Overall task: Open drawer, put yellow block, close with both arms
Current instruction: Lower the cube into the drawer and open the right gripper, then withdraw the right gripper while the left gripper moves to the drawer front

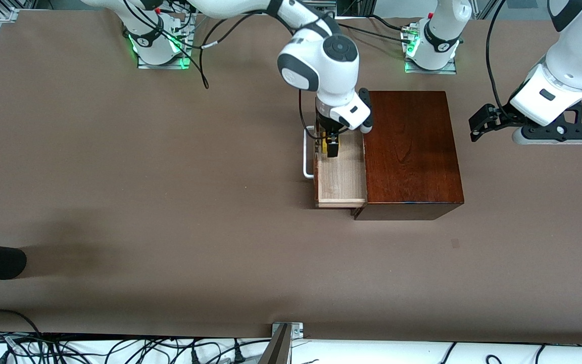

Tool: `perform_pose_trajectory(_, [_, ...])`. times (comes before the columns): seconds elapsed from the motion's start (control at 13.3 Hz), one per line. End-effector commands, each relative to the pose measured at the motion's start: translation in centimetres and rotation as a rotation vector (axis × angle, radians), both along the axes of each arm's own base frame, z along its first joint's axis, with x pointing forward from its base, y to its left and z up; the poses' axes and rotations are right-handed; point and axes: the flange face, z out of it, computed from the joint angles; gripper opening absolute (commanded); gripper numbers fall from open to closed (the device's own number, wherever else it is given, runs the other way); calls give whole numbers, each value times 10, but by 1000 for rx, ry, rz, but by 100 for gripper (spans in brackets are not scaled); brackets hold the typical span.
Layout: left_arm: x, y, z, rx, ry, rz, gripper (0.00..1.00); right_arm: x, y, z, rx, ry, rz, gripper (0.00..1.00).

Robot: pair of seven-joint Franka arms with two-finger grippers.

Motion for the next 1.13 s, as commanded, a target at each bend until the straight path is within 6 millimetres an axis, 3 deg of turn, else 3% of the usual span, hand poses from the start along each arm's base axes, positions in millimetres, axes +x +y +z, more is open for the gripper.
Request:
perform_pose_trajectory(0.0, [2,0,5,20,7,-21,100,0,-28,89,19,-1,-28,100])
perform_pose_trajectory(0.15, [1,0,6,19,7,-20,100,14,-63,135,2,-9,-82,100])
perform_pose_trajectory(0.38, [-2,-3,5,9,37,-27,100,66,-146,201,39,-35,-228,100])
perform_pose_trajectory(0.45, [-6,-11,2,0,62,-58,100,73,-170,223,66,-40,-262,100])
perform_pose_trajectory(0.6, [-15,-39,-1,-17,99,-184,100,93,-239,251,75,-55,-370,100])
perform_pose_trajectory(0.83, [-21,-62,-10,-29,161,-408,100,123,-343,266,97,-35,-538,100])
perform_pose_trajectory(1.06, [-17,-110,-26,-150,196,-636,100,121,-436,266,142,40,-702,100])
